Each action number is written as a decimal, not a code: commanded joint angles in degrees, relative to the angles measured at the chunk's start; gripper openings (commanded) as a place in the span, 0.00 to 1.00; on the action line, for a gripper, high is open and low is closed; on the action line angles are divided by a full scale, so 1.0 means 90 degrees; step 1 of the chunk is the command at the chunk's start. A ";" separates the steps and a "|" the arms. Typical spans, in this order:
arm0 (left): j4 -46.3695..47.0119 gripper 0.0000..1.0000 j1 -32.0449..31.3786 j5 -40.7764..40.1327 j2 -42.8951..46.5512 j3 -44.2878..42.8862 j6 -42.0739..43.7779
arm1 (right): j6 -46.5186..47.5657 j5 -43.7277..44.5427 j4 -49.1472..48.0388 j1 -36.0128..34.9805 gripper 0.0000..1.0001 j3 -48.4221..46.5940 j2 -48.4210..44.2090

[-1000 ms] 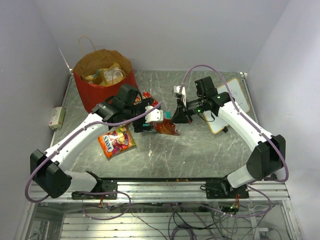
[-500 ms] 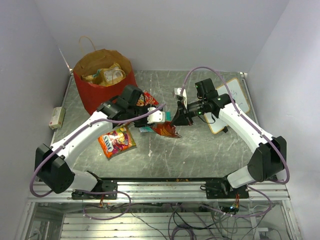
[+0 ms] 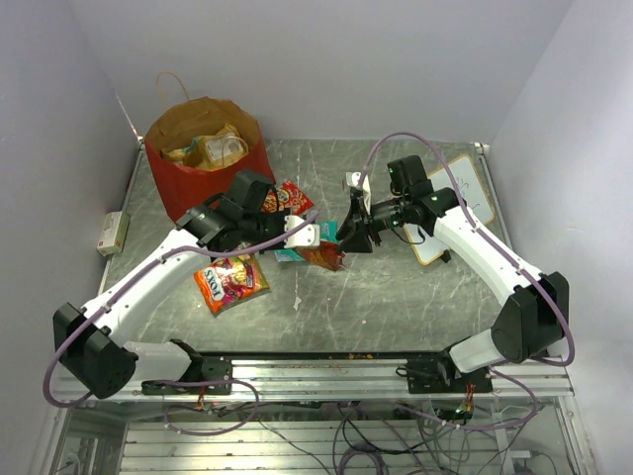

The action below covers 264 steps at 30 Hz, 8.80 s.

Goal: Place the snacks into the paper bag
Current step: Pick up the snack from the center of the board, then place the snack in the paper bag, then pick up the snack from the center of the board.

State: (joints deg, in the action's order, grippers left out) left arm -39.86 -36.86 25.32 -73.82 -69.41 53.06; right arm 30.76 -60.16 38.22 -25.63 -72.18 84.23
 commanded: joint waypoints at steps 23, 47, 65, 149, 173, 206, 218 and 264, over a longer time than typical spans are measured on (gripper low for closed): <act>-0.2446 0.07 0.0027 -0.2260 -0.0235 -0.2060 -0.1271 | 0.0131 0.0932 -0.0217 0.0582 0.69 0.0026 -0.0531; -0.2567 0.07 0.1486 -0.2667 -0.0263 -0.4499 -0.2917 | 0.0100 0.0544 -0.1208 0.1432 0.69 0.1496 -0.0628; -0.1053 0.07 0.1557 -0.4293 -0.0382 -0.6361 -0.3393 | 0.0127 0.0483 -0.1260 0.1613 0.68 0.1577 -0.0660; -0.2520 0.07 0.3009 -0.2969 -0.4383 -0.6258 -0.2888 | 0.0030 0.0117 -0.1375 0.1792 0.69 0.1945 -0.0941; -0.2598 0.07 0.3539 -0.1061 -0.4746 -0.6693 -0.3226 | -0.0030 0.0166 -0.1450 0.1790 0.69 0.2014 -0.0863; -0.0986 0.81 0.3672 -0.2517 -0.3126 -0.5460 -0.3405 | -0.0127 0.0258 -0.1551 0.1784 0.69 0.2053 -0.0759; 0.0005 0.94 0.3675 -0.2571 -0.1119 -0.3597 -0.3444 | -0.0272 0.0365 -0.1710 0.1774 0.69 0.2124 -0.0882; -0.0157 0.91 0.3666 -0.0535 -0.0052 0.2470 0.0467 | -0.0549 0.0469 -0.2031 0.1614 0.68 0.2292 -0.1241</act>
State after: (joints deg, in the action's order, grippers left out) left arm -48.05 -4.16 19.11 -70.78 -47.83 56.40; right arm 26.13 -55.94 21.17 -10.74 -52.27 74.06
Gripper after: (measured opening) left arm 0.916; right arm 0.684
